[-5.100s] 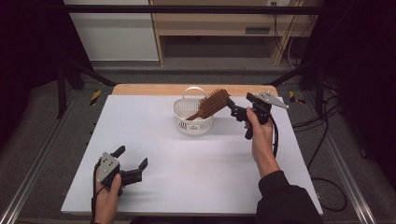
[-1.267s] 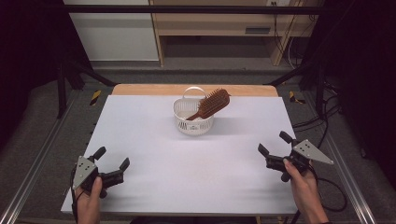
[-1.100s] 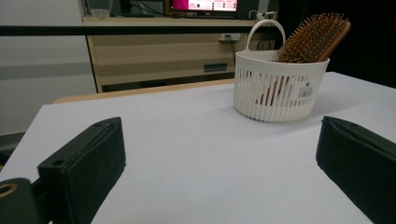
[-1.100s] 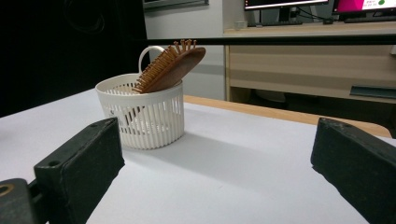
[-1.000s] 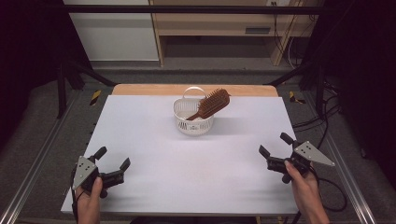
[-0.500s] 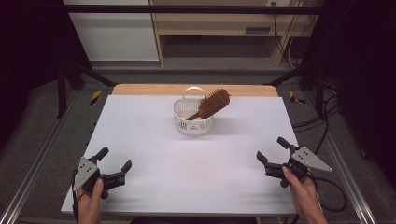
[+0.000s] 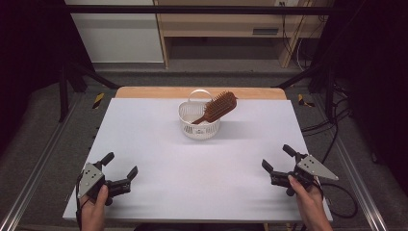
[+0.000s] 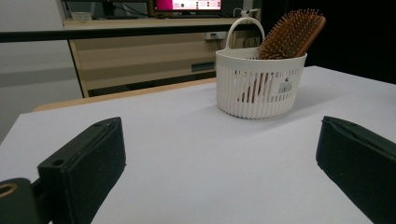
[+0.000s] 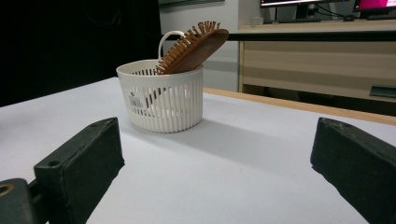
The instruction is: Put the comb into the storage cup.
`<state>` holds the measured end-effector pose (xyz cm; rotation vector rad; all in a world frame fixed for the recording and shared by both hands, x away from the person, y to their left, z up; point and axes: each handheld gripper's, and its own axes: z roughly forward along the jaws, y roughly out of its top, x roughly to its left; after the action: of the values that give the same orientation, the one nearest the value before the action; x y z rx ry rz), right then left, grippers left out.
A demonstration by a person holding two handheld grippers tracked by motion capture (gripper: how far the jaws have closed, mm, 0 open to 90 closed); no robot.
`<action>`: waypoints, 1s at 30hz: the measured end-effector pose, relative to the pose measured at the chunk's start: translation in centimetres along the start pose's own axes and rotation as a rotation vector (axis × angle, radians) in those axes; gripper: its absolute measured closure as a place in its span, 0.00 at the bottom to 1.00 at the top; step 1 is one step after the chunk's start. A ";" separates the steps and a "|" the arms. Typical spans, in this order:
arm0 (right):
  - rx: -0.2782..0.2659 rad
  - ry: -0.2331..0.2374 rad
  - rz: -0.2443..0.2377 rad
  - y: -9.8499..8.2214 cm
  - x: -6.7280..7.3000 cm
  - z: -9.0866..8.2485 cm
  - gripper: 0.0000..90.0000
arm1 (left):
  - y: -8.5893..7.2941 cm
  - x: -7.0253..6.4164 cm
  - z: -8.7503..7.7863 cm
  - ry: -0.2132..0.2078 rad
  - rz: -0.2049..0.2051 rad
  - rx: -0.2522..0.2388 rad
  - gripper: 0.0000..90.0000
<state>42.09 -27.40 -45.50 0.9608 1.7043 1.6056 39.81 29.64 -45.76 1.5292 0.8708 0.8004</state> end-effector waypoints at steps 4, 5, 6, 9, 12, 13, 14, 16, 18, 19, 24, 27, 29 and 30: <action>0.003 0.006 -0.008 -0.3 0.3 0.2 0.03 | 0.0 0.0 0.0 -0.002 0.001 0.002 0.01; 0.006 0.009 -0.009 -0.3 0.4 0.3 0.03 | 0.0 0.0 0.0 -0.003 0.001 0.002 0.01; 0.006 0.011 -0.018 -0.4 0.4 0.3 0.03 | 0.0 -0.1 0.1 -0.003 0.001 0.002 0.01; 0.009 0.022 -0.027 -0.4 0.7 0.6 0.03 | 0.0 -0.1 0.1 -0.008 0.002 0.004 0.01; 0.011 0.030 -0.036 -0.5 0.8 0.8 0.03 | 0.0 -0.2 0.1 -0.014 0.002 0.006 0.01; 0.009 0.031 -0.037 -0.5 0.9 0.8 0.03 | -0.1 -0.3 0.2 -0.015 0.001 0.005 0.01; 0.007 0.034 -0.037 -0.5 0.9 0.9 0.03 | -0.1 -0.3 0.2 -0.018 0.000 0.004 0.01; 0.009 0.040 -0.036 -0.6 1.1 1.0 0.03 | -0.1 -0.4 0.2 -0.021 0.001 0.005 0.01; 0.016 0.046 -0.042 -0.7 1.2 1.2 0.03 | -0.1 -0.5 0.3 -0.026 0.000 0.006 0.01; 0.017 0.051 -0.044 -0.7 1.3 1.3 0.03 | -0.1 -0.6 0.3 -0.030 -0.001 0.006 0.01; 0.020 0.078 -0.048 -0.9 1.9 2.0 0.03 | 0.0 -0.8 0.3 -0.036 0.001 0.008 0.01; 0.027 0.100 -0.051 -1.0 2.3 2.6 0.03 | -0.1 -0.9 0.3 -0.050 -0.009 0.001 0.01; 0.033 0.105 -0.062 -0.9 2.4 3.1 0.04 | -0.2 -0.7 0.4 -0.049 -0.023 -0.005 0.01; 0.028 0.109 -0.055 -0.8 2.6 3.4 0.04 | -0.3 -0.7 0.4 -0.044 -0.033 -0.007 0.01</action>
<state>43.39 -23.37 -46.48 0.8460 1.8154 1.6281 39.83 28.87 -46.13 1.5175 0.8581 0.7430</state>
